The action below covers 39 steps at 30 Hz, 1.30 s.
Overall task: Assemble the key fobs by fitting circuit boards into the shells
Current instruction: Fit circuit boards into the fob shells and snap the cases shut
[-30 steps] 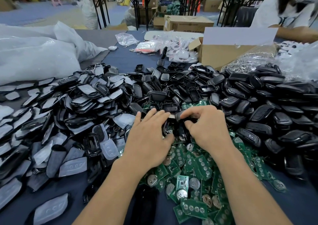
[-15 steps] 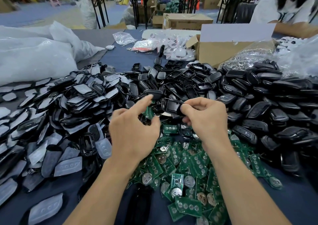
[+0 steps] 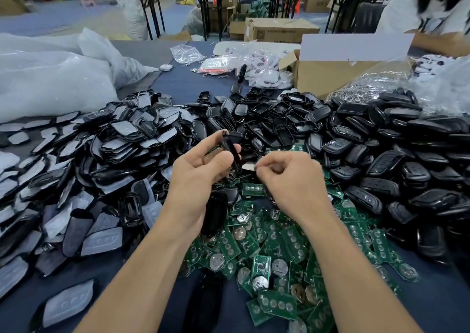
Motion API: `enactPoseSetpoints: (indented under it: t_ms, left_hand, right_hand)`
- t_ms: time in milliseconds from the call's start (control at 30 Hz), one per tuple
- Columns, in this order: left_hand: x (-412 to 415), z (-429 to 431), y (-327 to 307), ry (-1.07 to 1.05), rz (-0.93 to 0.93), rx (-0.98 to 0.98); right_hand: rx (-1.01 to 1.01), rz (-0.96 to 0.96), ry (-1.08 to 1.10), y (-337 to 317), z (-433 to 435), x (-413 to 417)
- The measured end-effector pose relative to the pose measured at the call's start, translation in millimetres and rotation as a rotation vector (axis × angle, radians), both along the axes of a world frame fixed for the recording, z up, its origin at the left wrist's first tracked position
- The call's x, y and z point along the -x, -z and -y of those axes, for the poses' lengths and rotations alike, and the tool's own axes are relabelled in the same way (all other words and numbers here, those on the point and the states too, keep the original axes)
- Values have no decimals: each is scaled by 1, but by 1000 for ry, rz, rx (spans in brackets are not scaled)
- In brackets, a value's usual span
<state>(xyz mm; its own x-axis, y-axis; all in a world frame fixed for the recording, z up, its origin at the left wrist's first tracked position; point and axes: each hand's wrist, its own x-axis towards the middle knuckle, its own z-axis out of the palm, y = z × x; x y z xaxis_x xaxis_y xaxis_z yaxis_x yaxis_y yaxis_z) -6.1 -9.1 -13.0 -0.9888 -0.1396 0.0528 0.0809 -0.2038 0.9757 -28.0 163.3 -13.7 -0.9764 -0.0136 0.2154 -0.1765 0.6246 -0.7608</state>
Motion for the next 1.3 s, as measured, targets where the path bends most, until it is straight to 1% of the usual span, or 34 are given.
enactPoseSetpoints:
  t_ms: [100, 133, 167, 233, 333, 367, 467, 567, 633, 733, 900, 1000, 1100, 1300]
  left_hand:
    - [0, 7, -5, 92, 55, -153]
    - [0, 10, -7, 137, 74, -192]
    - [0, 12, -8, 182, 93, -223]
    - [-1, 16, -9, 265, 121, -303]
    - [-3, 21, -10, 353, 139, -467]
    - [-4, 22, -10, 368, 139, -495]
    - [-2, 23, -10, 382, 133, -495]
    - [0, 23, -7, 335, 119, -428]
    - [3, 22, -5, 282, 97, -393]
    - [6, 19, -2, 208, 84, -304]
    - [6, 16, 1, 235, 62, -229]
    - [4, 15, 2, 241, 36, -164]
    - [2, 12, 3, 211, 4, -48]
    - [1, 11, 3, 251, 4, -51]
  right_hand:
    - [-435, 167, -80, -1, 6, -5]
    - [-453, 167, -66, -2, 8, -6]
    - [-394, 134, -52, -3, 9, -5]
    - [-164, 75, -19, -3, 8, -5]
    - [304, 132, 34, -7, 5, -5]
    - [428, 162, 34, -10, 6, -6]
    - [652, 201, 16, -15, 7, -6]
    - [823, 237, -54, -22, 5, -9]
    - [874, 266, -106, -24, 6, -9]
    - [889, 291, -155, -24, 6, -10]
    - [791, 239, -160, -22, 6, -11]
    - [790, 233, -134, -20, 6, -9]
    - [803, 249, -171, -19, 7, -10]
    - [836, 246, -195, -19, 7, -11]
